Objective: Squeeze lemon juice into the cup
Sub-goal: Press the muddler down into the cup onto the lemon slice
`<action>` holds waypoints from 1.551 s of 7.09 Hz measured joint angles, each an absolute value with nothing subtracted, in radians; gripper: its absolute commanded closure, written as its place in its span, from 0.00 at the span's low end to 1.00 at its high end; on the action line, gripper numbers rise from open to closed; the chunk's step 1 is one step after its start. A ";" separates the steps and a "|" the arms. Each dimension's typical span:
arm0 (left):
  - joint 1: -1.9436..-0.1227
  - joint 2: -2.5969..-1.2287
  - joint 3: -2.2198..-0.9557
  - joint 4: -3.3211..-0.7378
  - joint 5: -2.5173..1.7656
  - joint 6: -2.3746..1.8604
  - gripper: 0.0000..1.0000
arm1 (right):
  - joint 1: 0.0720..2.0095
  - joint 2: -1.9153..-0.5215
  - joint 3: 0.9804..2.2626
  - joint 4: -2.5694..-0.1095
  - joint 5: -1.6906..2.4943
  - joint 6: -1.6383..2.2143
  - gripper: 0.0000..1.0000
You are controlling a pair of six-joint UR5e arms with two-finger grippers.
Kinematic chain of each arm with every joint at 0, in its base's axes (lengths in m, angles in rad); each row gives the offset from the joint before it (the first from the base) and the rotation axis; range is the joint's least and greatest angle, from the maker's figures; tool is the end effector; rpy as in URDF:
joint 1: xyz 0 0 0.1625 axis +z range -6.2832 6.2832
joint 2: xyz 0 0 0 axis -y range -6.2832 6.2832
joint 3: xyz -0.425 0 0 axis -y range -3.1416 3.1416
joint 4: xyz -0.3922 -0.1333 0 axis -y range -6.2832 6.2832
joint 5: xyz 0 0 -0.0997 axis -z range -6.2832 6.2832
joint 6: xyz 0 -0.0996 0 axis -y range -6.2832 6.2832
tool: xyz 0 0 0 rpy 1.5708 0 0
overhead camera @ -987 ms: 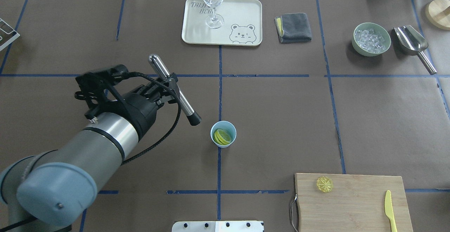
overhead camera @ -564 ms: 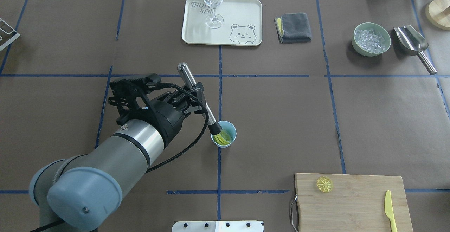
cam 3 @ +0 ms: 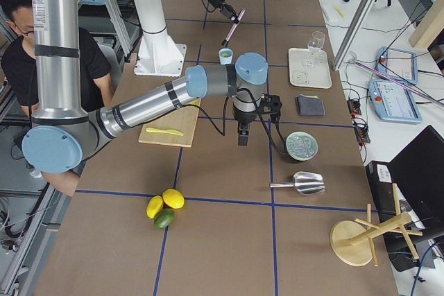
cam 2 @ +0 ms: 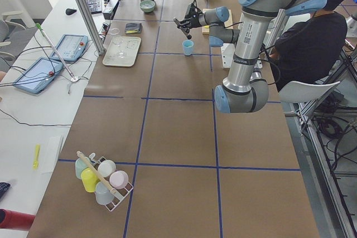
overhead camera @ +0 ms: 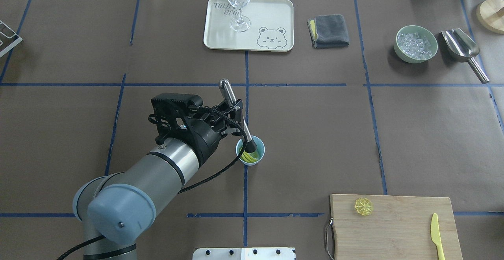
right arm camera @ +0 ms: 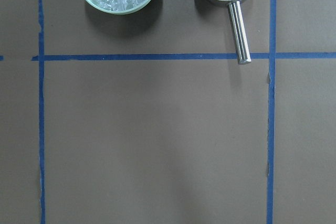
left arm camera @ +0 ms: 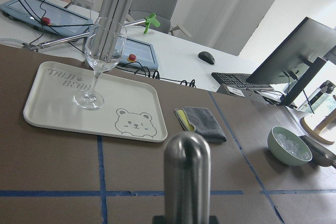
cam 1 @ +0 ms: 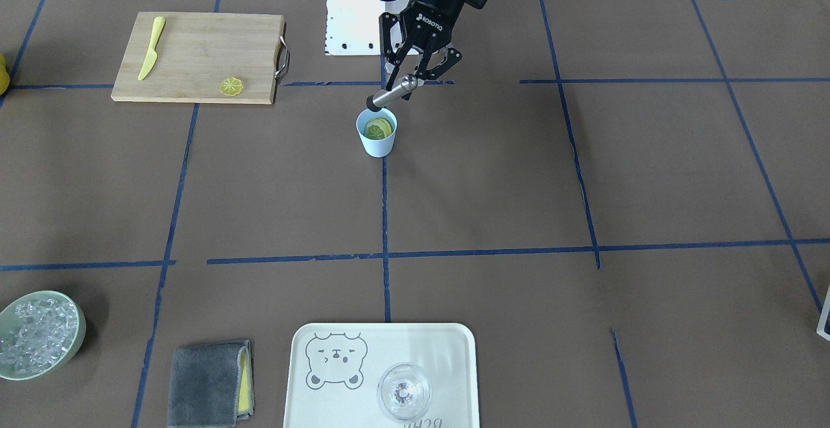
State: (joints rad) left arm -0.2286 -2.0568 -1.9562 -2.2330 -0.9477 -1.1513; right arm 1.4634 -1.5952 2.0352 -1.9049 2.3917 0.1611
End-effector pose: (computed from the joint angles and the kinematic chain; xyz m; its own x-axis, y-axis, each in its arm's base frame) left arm 0.4782 -0.3078 0.1415 0.3394 0.2606 -0.9038 0.6721 0.6051 0.4268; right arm 0.0117 -0.4547 0.4773 0.6778 0.0106 0.7352 -0.0022 0.9999 -0.0124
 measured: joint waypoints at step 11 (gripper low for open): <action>-0.263 -2.084 -1.807 -2.369 -0.985 -1.131 1.00 | 1.465 -1.592 2.037 -1.905 2.396 0.161 0.00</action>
State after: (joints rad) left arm -0.2629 -2.0836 -1.8068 -2.3691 -0.9854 -1.1307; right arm 1.4649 -1.5923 2.0371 -1.9052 2.3963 0.1611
